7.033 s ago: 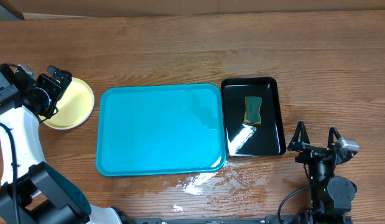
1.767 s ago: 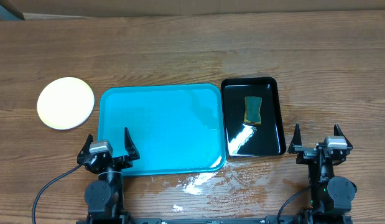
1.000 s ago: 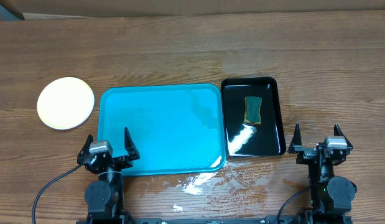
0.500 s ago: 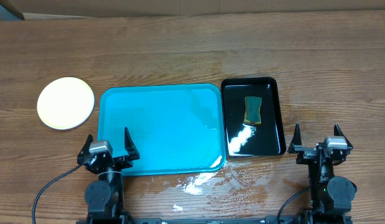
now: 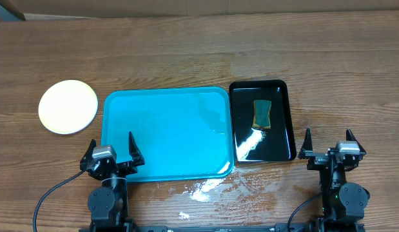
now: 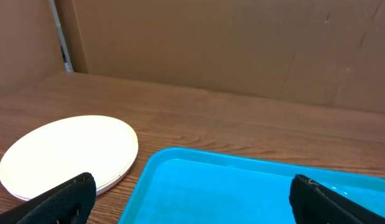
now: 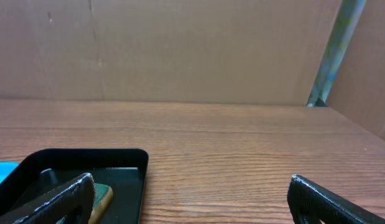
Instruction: Clean dirty plates on tray and stack at the side
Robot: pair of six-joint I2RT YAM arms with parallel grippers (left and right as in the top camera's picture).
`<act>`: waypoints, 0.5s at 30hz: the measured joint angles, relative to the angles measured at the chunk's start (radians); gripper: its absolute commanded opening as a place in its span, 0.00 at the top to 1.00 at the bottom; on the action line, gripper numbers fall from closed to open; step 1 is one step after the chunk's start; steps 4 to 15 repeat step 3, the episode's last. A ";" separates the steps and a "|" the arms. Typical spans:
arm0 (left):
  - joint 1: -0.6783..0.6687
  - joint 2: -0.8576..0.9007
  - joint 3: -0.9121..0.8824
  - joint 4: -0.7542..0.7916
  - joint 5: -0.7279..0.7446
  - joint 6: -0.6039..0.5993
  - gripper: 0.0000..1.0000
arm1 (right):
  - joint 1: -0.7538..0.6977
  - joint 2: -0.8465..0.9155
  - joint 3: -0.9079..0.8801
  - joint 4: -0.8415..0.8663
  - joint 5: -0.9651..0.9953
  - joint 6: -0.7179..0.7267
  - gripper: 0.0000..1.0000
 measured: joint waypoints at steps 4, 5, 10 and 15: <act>0.000 0.000 0.000 0.000 0.000 0.000 0.00 | 0.000 0.000 0.000 0.000 0.000 0.000 0.00; 0.000 0.000 0.000 0.000 0.000 0.000 0.00 | 0.000 0.000 0.000 0.000 0.000 0.000 0.00; 0.000 0.000 0.000 0.000 0.000 0.000 0.00 | 0.000 0.000 0.000 0.000 0.000 0.000 0.00; 0.000 0.000 0.000 0.000 0.000 0.000 0.00 | 0.000 0.000 0.000 0.000 0.000 0.000 0.00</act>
